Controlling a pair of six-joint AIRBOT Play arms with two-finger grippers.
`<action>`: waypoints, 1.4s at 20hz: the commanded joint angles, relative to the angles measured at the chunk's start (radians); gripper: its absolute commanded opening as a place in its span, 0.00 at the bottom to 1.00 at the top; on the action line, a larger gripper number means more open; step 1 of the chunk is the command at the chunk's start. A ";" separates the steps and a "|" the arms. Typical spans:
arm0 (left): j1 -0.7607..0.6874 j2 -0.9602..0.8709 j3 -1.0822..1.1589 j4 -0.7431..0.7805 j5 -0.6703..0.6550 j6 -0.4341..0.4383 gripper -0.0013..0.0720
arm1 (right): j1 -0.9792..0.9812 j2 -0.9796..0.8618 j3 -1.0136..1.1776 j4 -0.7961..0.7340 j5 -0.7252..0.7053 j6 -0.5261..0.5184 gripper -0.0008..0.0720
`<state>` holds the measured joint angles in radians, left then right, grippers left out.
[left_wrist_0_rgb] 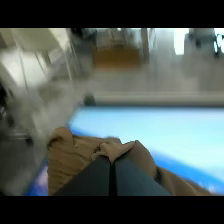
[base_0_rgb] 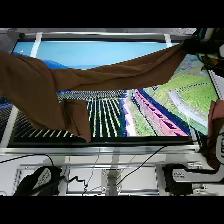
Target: Fold the clothes and pants, and hang the long-sleeved shirts on hangers.
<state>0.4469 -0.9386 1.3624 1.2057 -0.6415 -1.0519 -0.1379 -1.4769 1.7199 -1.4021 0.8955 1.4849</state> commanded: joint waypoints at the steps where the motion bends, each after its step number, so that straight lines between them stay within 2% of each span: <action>1: 0.028 -0.098 -0.120 -0.002 -0.094 -0.110 0.05 | 0.022 -0.150 0.005 -0.004 0.050 0.053 0.03; 6: 0.014 -0.183 -0.352 -0.003 0.153 -0.175 0.05 | 0.060 -0.331 0.006 -0.003 0.078 0.052 0.03; 7: 0.013 -0.188 -0.372 -0.003 0.188 -0.175 0.05 | 0.063 -0.338 0.006 0.000 0.079 0.052 0.10; 8: 0.010 -0.193 -0.380 -0.003 0.213 -0.175 0.05 | 0.063 -0.338 0.006 0.005 0.082 0.050 0.28; 9: 0.010 -0.196 -0.380 -0.003 0.230 -0.175 0.05 | 0.064 -0.334 0.010 0.023 0.100 0.036 0.43; 10: 0.006 -0.196 -0.380 -0.003 0.253 -0.175 0.06 | 0.064 -0.325 0.010 0.062 0.142 0.000 0.50; 12: 0.002 -0.196 -0.380 -0.003 0.285 -0.175 0.06 | 0.064 -0.313 0.011 0.181 0.278 -0.096 0.49; 15: -0.001 -0.196 -0.380 -0.003 0.294 -0.175 0.06 | 0.084 -0.312 0.004 0.481 0.571 -0.171 0.49; 17: -0.001 -0.193 -0.380 -0.003 0.292 -0.175 0.06 | 0.142 -0.299 -0.028 0.632 0.612 -0.196 0.44; 20: 0.005 -0.166 -0.380 0.005 0.298 -0.174 0.06 | 0.322 -0.246 -0.145 0.621 0.616 -0.225 0.44; 22: 0.008 -0.157 -0.380 0.037 0.301 -0.175 0.06 | 0.449 -0.198 -0.247 0.563 0.604 -0.221 0.44; 25: 0.007 -0.157 -0.380 0.042 0.301 -0.175 0.06 | 0.624 -0.139 -0.383 0.556 0.555 -0.200 0.45; 26: 0.005 -0.157 -0.380 0.042 0.301 -0.175 0.06 | 0.676 -0.135 -0.407 0.556 0.518 -0.188 0.52; 28: 0.003 -0.157 -0.380 0.042 0.300 -0.175 0.06 | 0.785 -0.147 -0.424 0.557 0.441 -0.183 0.84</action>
<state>0.4515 -1.0977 0.9825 1.2423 -0.3435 -1.2270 0.4988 -1.6363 1.3582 -0.8478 1.4204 1.2873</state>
